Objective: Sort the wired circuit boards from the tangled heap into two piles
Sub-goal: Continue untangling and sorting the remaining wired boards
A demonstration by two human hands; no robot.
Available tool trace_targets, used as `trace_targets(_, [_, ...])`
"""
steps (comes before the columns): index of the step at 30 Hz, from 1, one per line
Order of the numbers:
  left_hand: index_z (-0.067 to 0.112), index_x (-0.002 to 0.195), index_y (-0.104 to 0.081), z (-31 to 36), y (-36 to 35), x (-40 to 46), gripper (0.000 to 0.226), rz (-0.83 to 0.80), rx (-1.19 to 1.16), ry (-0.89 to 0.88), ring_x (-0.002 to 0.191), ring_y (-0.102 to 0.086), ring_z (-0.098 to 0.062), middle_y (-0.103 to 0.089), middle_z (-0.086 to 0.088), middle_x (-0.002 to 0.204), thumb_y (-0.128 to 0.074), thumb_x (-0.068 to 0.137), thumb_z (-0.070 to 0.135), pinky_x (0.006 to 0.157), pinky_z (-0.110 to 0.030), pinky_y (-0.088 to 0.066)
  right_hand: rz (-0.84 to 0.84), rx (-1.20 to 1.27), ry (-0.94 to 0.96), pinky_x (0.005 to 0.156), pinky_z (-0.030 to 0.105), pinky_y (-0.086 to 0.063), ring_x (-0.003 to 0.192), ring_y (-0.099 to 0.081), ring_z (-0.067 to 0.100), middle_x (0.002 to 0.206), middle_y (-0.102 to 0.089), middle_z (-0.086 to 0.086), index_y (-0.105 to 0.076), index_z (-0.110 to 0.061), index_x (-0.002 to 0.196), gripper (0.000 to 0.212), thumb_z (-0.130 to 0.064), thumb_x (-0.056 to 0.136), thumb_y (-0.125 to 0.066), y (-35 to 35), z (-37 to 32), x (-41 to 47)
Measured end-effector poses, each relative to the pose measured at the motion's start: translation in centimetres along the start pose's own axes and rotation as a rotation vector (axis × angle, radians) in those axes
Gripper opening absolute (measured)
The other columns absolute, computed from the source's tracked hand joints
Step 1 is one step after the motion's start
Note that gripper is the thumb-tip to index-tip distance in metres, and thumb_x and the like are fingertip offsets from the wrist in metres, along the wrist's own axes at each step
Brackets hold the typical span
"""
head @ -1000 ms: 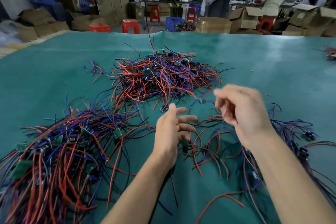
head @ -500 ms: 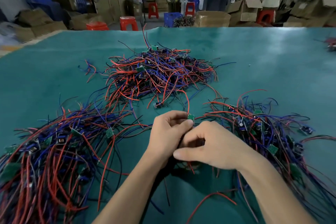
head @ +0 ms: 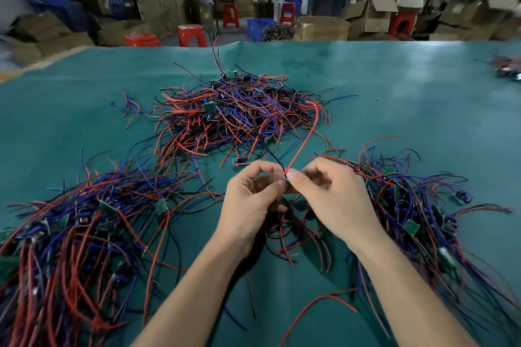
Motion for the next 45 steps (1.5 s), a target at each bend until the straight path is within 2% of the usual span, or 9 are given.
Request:
trace_targets(3, [0.018, 0.087, -0.070, -0.1, 0.1, 0.1, 0.024, 0.016, -0.017, -0.004, 0.085, -0.066, -0.018, -0.071, -0.009, 0.090, -0.059, 0.094, -0.002, 0.057, -0.023, -0.053, -0.043, 0.150, -0.008, 0.064, 0.024, -0.048, 0.068, -0.068, 0.002, 0.072, -0.074, -0.014, -0.075, -0.028, 0.081, 0.008, -0.030, 0.088, -0.077, -0.2, 0.1, 0.1])
trace_targets(9, [0.007, 0.102, -0.069, -0.3, 0.3, 0.2, 0.011, 0.053, -0.030, 0.036, 0.073, -0.066, -0.012, -0.072, -0.008, 0.085, -0.066, 0.092, 0.007, 0.057, -0.021, -0.052, -0.053, 0.486, -0.054, 0.056, 0.019, -0.053, 0.066, -0.073, 0.008, 0.075, -0.078, -0.002, -0.077, -0.017, 0.084, 0.020, 0.000, 0.091, -0.070, -0.5, 0.1, 0.0])
trace_targets(16, [0.007, 0.093, -0.066, 0.1, 0.0, -0.1, 0.017, 0.019, 0.037, 0.025, 0.066, -0.044, -0.024, -0.061, -0.005, 0.076, -0.069, 0.089, 0.023, 0.046, -0.026, -0.036, -0.087, 0.888, -0.223, 0.067, 0.025, -0.059, 0.078, -0.073, 0.022, 0.091, -0.077, 0.011, -0.077, -0.008, 0.077, 0.033, 0.008, 0.097, -0.056, -1.4, 0.2, -0.1])
trace_targets(21, [0.023, 0.086, -0.067, 0.4, -0.4, -0.2, 0.012, -0.031, -0.044, 0.043, 0.058, -0.039, -0.007, -0.055, 0.006, 0.072, -0.074, 0.084, 0.031, 0.044, -0.017, -0.028, -0.152, 1.037, -0.225, 0.075, 0.027, -0.060, 0.087, -0.072, 0.024, 0.104, -0.076, 0.021, -0.072, 0.006, 0.083, 0.021, 0.016, 0.088, -0.055, -1.8, -0.4, -0.3])
trace_targets(28, [0.020, 0.082, -0.068, 0.3, -0.8, -0.3, 0.019, -0.089, -0.033, 0.056, 0.060, -0.030, -0.010, -0.055, 0.004, 0.073, -0.073, 0.081, 0.037, 0.049, -0.022, -0.022, -0.136, 1.010, -0.174, 0.065, 0.020, -0.053, 0.073, -0.069, 0.014, 0.090, -0.076, 0.009, -0.079, -0.003, 0.093, 0.023, -0.011, 0.072, -0.075, -1.7, -0.5, -0.2])
trace_targets(33, [0.019, 0.070, -0.071, 0.0, -0.4, -0.1, 0.045, -0.004, -0.058, 0.167, 0.067, -0.056, -0.009, -0.067, -0.002, 0.077, -0.058, 0.085, 0.060, 0.054, -0.024, -0.032, -0.189, 1.318, -0.194, 0.061, 0.016, -0.052, 0.069, -0.066, 0.009, 0.092, -0.076, 0.009, -0.082, -0.011, 0.086, 0.017, -0.008, 0.079, -0.067, -0.1, -1.4, 0.2])
trace_targets(37, [0.010, 0.081, -0.069, -0.5, 0.0, 0.1, 0.051, 0.040, -0.174, 0.240, 0.063, -0.064, -0.015, -0.070, -0.011, 0.073, -0.044, 0.094, 0.053, 0.042, -0.021, -0.037, -0.468, 1.575, -0.055, 0.059, 0.018, -0.052, 0.067, -0.063, 0.009, 0.096, -0.077, 0.006, -0.080, -0.012, 0.095, 0.017, -0.012, 0.078, -0.079, 0.9, -3.6, -0.4])
trace_targets(41, [0.017, 0.078, -0.075, -0.4, -0.9, 0.0, 0.050, -0.074, -0.108, 0.241, 0.060, -0.066, -0.019, -0.072, -0.011, 0.076, -0.048, 0.086, 0.058, 0.040, -0.021, -0.036, -0.551, 1.337, -0.138, 0.049, 0.018, -0.050, 0.063, -0.069, 0.011, 0.096, -0.076, 0.017, -0.079, -0.014, 0.093, 0.015, -0.014, 0.078, -0.078, -1.5, -3.1, -1.2])
trace_targets(45, [0.016, 0.079, -0.072, -0.2, -1.3, -0.1, 0.042, -0.127, -0.019, 0.189, 0.059, -0.060, -0.018, -0.064, -0.008, 0.068, -0.055, 0.088, 0.054, 0.043, -0.022, -0.037, -0.220, 0.744, -0.096, 0.036, 0.016, -0.026, 0.037, -0.042, 0.010, 0.077, -0.063, 0.032, -0.073, -0.015, 0.093, 0.012, -0.005, 0.093, -0.067, -1.5, -0.4, -0.2])
Point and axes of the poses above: each hand's wrist, its own x-axis towards the middle knuckle, its own y-axis out of the back of the hand, z = x × y, the point moved 8 cm from there along x, towards the middle knuckle
